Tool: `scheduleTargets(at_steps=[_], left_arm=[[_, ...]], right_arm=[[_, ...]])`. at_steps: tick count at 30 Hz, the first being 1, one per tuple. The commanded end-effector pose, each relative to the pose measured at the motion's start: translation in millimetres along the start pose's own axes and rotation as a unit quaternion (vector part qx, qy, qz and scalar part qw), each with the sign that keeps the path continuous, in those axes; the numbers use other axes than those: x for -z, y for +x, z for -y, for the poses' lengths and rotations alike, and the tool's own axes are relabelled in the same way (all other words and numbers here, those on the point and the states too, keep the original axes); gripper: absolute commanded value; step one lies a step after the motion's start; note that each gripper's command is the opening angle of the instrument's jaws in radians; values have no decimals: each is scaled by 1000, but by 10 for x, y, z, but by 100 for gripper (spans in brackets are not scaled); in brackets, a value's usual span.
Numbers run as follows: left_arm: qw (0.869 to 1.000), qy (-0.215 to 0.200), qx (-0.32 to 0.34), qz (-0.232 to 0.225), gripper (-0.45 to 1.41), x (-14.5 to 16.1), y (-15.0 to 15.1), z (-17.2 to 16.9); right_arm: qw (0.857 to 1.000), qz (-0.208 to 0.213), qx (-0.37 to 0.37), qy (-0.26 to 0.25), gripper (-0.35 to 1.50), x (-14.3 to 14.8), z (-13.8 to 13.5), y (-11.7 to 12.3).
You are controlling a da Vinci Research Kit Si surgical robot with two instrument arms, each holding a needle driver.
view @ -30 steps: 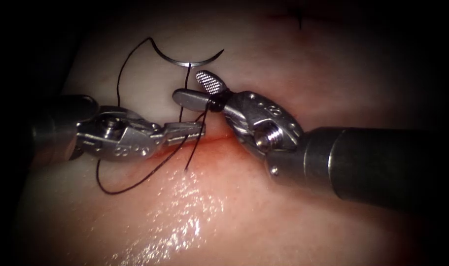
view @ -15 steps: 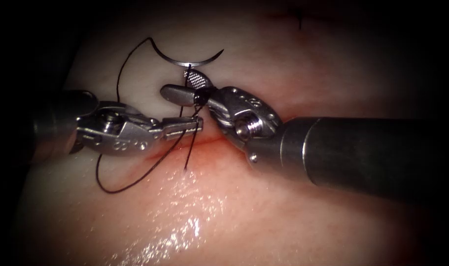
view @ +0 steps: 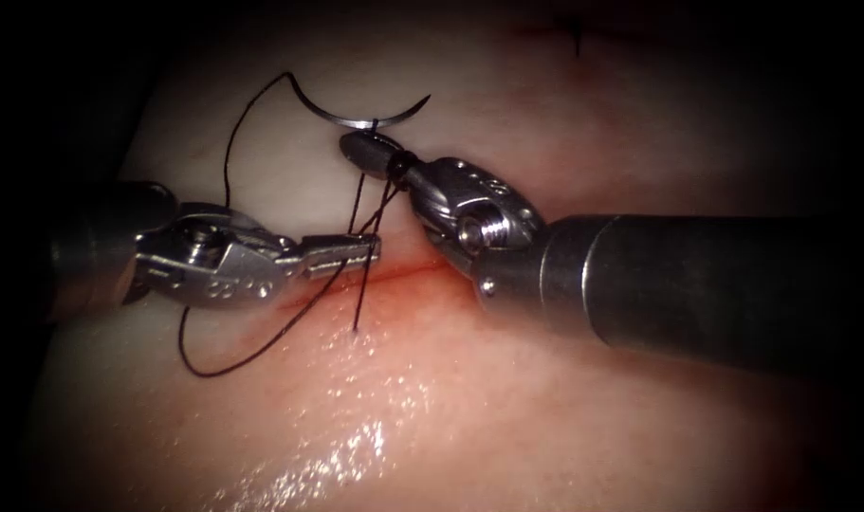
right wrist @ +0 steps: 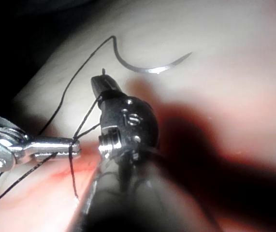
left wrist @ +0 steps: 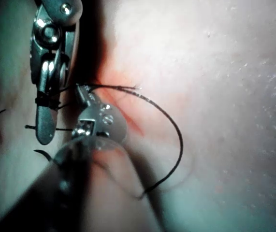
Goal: Wound Closure
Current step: Grab tail of thread with right jaws, then pull downward through loops with right end-effector and upward on working thread with left hand to tighten
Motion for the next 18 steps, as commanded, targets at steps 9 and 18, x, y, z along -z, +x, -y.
scheduleTargets(at_steps=[9, 18], left_arm=[[1000, -1, -3, 11, -45, 14, -17, -17], [1000, -1, 8, 15, -45, 22, -34, -18]], right_arm=[[994, -22, 87, 69, -35, 36, 20, -34], [988, -54, 112, 89, -35, 31, 26, -52]])
